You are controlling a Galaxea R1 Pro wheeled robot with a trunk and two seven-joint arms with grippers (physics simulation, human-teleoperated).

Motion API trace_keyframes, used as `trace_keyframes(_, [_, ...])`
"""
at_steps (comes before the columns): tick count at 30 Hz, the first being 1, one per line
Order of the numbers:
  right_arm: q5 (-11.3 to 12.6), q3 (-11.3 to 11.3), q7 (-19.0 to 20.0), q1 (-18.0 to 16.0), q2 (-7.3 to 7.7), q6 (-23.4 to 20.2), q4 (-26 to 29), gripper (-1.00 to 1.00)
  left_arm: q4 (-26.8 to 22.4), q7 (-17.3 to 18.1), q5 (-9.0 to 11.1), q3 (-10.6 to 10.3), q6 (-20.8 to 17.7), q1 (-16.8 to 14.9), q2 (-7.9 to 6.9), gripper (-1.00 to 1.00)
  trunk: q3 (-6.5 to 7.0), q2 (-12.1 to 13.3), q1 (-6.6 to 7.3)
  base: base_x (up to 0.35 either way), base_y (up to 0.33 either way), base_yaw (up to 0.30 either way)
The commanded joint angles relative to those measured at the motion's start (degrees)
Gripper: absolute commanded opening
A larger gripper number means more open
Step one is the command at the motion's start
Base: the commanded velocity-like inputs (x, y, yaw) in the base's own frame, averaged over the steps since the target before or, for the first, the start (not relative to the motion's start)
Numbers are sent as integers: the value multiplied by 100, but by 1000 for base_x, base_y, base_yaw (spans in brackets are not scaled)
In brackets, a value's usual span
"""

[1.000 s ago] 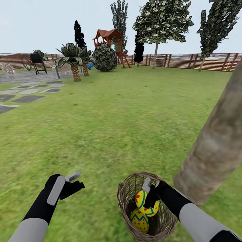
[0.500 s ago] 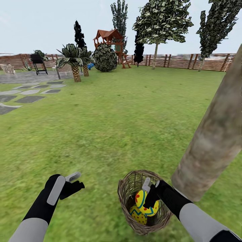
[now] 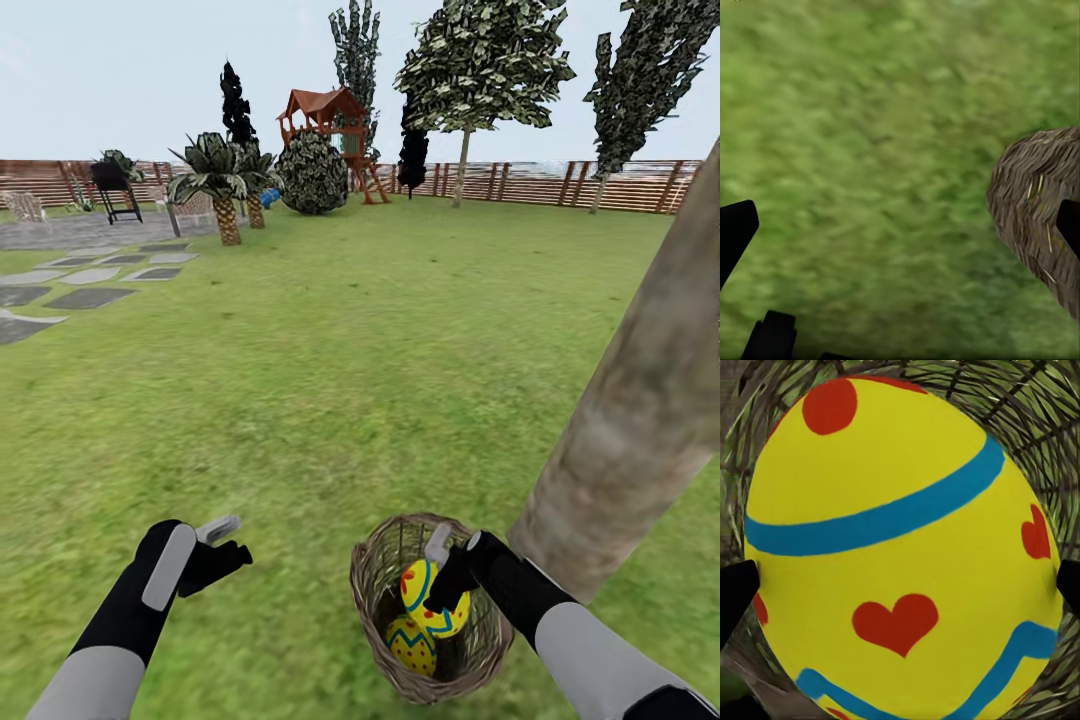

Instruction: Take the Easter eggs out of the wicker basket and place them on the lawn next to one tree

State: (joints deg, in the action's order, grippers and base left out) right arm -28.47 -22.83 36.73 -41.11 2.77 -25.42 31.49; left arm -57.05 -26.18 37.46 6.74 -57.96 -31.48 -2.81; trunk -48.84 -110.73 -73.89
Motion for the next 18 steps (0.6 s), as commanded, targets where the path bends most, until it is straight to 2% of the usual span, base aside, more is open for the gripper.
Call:
trace_keyframes(1, [-53,-19,175,-2,6,-14,15,-100,0,-54,60,4,-14,-10,7,100,13,39,23,0,0,0])
trace_keyframes(4, [-53,-19,315,-2,5,-16,15,-100,1,-54,65,11,-13,-16,10,100,67,159,89,0,0,0])
trace_keyframes(14, [-47,-10,352,-2,13,-19,116,-100,10,-62,59,18,-5,-16,-15,100,246,560,309,0,0,0])
trace_keyframes(18, [-53,202,364,-2,14,-24,214,-100,9,-62,59,20,11,-16,-14,100,318,721,397,0,0,0])
